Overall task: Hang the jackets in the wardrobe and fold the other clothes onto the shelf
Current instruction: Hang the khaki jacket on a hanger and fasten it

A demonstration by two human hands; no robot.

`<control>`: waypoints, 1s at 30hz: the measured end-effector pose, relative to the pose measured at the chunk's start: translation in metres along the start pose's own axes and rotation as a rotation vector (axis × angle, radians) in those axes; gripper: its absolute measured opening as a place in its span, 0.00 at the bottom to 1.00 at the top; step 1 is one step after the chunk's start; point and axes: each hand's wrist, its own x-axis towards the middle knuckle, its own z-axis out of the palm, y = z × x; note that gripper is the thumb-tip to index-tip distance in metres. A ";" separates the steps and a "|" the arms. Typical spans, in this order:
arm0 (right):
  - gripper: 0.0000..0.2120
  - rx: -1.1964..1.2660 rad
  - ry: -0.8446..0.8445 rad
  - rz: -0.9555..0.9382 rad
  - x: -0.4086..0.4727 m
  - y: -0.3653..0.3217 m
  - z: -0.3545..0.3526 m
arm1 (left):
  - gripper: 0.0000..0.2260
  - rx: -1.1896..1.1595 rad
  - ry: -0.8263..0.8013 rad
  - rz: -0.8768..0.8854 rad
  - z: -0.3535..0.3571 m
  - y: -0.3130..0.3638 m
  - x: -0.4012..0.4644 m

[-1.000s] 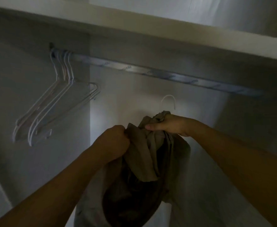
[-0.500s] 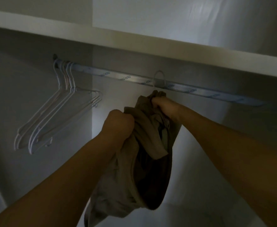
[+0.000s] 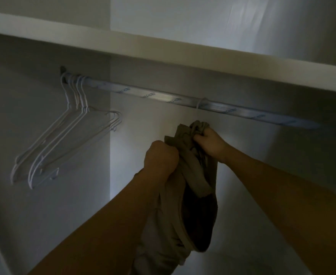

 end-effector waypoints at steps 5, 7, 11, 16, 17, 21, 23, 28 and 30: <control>0.12 -0.085 0.042 0.076 -0.003 0.012 0.005 | 0.07 0.059 -0.063 0.063 -0.001 -0.016 -0.002; 0.09 -0.120 0.046 0.122 -0.005 0.009 0.005 | 0.11 0.095 -0.004 0.097 -0.008 -0.016 -0.008; 0.12 -0.407 -0.071 0.183 -0.009 -0.008 0.001 | 0.11 0.176 0.144 0.231 -0.032 -0.037 -0.019; 0.18 -0.940 -0.071 0.168 -0.037 -0.057 0.004 | 0.12 0.172 0.204 0.193 -0.074 -0.073 -0.034; 0.15 -0.895 0.026 0.042 -0.044 -0.065 0.010 | 0.12 0.172 0.214 0.192 -0.084 -0.079 -0.038; 0.15 -0.399 -0.201 -0.367 -0.062 -0.087 0.045 | 0.11 -0.003 0.029 0.236 -0.122 -0.089 -0.053; 0.30 -0.130 -0.475 -0.350 -0.066 -0.097 0.073 | 0.11 -0.155 -0.086 0.189 -0.136 -0.087 -0.062; 0.30 0.114 -0.734 -0.291 -0.060 -0.110 0.126 | 0.10 -0.509 -0.163 0.006 -0.158 -0.083 -0.071; 0.23 0.180 -0.753 -0.246 -0.054 -0.113 0.133 | 0.10 -0.573 -0.162 -0.020 -0.166 -0.084 -0.072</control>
